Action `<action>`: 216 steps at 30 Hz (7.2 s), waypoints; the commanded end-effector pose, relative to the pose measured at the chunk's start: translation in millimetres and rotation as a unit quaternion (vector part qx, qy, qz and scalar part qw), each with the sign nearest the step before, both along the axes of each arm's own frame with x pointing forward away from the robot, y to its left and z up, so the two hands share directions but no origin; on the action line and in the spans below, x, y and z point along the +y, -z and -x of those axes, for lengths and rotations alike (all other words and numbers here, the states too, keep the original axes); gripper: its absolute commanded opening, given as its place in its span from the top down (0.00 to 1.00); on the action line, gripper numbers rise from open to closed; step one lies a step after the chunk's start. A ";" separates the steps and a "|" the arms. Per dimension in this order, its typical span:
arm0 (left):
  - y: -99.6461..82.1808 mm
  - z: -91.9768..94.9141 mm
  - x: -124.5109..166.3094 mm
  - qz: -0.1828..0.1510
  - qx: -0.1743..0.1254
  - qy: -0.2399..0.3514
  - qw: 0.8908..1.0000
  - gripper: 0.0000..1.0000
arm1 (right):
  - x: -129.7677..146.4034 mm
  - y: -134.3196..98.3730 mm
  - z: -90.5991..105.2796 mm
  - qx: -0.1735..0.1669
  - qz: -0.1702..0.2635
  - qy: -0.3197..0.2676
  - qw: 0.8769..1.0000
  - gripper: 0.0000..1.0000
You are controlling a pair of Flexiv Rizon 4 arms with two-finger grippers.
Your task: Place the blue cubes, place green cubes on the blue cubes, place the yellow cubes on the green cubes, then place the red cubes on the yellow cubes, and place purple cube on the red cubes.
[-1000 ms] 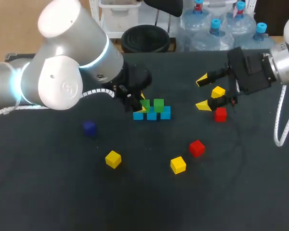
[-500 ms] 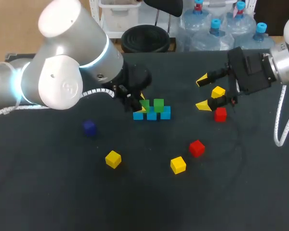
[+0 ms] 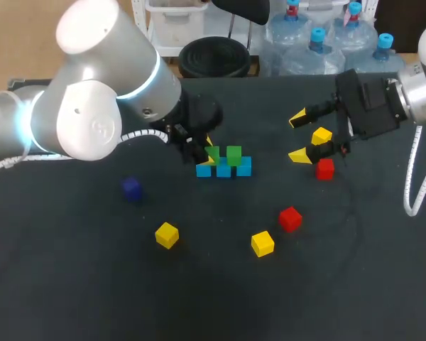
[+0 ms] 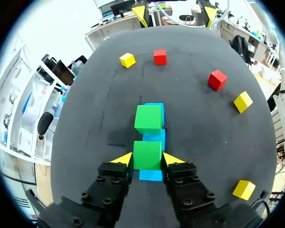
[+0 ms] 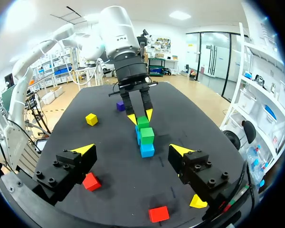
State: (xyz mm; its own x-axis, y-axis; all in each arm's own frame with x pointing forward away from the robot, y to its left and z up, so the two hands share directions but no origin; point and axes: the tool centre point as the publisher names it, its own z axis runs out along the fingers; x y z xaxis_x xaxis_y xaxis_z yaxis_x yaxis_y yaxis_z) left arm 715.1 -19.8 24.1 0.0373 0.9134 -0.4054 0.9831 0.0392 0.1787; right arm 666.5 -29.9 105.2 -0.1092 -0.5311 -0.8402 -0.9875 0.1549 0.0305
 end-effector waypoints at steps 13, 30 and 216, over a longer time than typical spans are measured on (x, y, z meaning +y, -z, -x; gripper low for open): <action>1.4 -5.3 -2.0 -0.001 0.003 0.004 1.000 1.00 | 0.3 0.5 -0.2 -0.001 -0.001 0.000 1.000 0.00; 2.6 -5.1 -1.8 -0.005 0.007 0.007 1.000 0.74 | 0.3 0.5 -0.2 -0.001 -0.001 0.000 1.000 0.00; 6.5 160.9 77.6 -0.069 -0.010 0.290 0.955 0.00 | 0.3 0.5 -0.2 -0.001 -0.001 0.000 1.000 0.00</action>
